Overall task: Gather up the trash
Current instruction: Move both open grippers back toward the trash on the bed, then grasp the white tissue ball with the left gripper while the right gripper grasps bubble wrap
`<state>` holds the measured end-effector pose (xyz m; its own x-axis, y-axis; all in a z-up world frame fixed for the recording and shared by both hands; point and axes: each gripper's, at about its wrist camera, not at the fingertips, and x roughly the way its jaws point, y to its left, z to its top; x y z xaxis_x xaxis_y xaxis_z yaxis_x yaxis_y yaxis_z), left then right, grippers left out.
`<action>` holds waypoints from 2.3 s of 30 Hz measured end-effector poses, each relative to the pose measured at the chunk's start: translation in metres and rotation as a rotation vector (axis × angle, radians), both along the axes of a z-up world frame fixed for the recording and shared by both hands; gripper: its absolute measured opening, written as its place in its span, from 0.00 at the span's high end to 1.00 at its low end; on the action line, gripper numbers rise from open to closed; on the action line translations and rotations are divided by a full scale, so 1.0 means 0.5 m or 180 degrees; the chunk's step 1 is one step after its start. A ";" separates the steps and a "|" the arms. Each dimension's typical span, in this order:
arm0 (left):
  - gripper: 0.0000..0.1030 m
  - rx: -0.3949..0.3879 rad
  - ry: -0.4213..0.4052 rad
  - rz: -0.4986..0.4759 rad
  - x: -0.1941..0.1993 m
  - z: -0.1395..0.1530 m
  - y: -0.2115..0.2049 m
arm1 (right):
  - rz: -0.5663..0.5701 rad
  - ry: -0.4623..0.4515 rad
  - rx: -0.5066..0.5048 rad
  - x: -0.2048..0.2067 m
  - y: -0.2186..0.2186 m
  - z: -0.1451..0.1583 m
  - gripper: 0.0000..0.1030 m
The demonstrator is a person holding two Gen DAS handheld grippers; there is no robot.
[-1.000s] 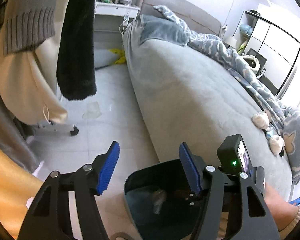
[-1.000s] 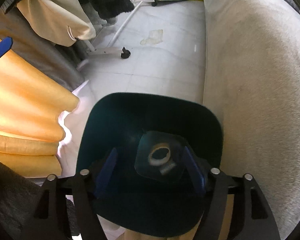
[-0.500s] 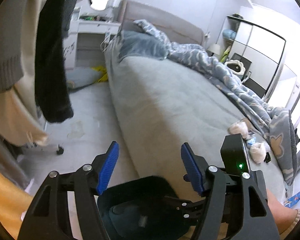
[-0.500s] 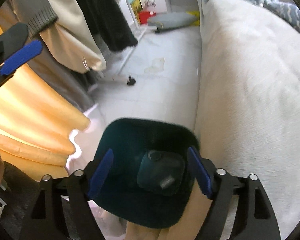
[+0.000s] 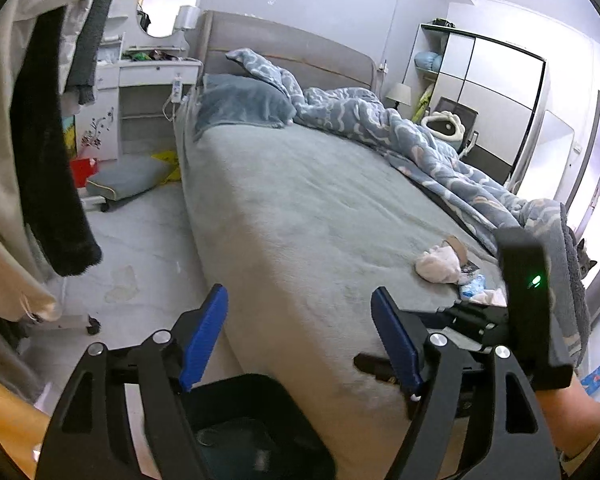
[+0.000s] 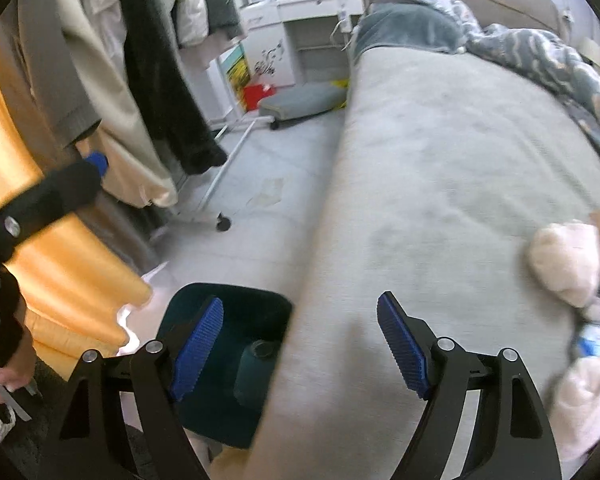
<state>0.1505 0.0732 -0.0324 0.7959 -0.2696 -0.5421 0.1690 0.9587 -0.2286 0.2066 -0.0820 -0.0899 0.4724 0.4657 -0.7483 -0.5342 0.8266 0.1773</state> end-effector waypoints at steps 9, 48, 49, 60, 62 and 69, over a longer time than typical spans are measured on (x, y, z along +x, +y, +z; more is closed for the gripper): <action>0.22 -0.0069 0.0041 -0.0233 0.003 -0.001 -0.101 | -0.0257 -0.0212 -0.0010 -0.008 -0.132 0.029 0.22; 0.16 -0.0066 0.0504 -0.0870 0.058 -0.081 -0.481 | -0.1006 -0.0446 0.0079 -0.017 -0.533 0.033 0.18; 0.16 -0.0068 0.0521 -0.0876 0.062 -0.084 -0.487 | -0.1012 -0.0440 0.0072 -0.016 -0.538 0.031 0.18; 0.16 0.0052 0.0672 -0.0971 0.097 -0.118 -0.541 | -0.0774 -0.0336 -0.0120 0.010 -0.557 0.004 0.18; 0.16 0.0037 0.0707 -0.0961 0.104 -0.125 -0.542 | -0.0764 -0.0324 -0.0142 0.015 -0.563 0.002 0.18; 0.24 0.0071 0.0809 -0.0968 0.127 -0.143 -0.555 | -0.0681 -0.0195 -0.0177 0.031 -0.579 -0.014 0.18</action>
<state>0.2141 -0.2042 -0.1039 0.5212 -0.4583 -0.7200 0.3868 0.8788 -0.2794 0.2219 -0.3715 -0.0968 0.6014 0.3088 -0.7369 -0.3540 0.9298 0.1007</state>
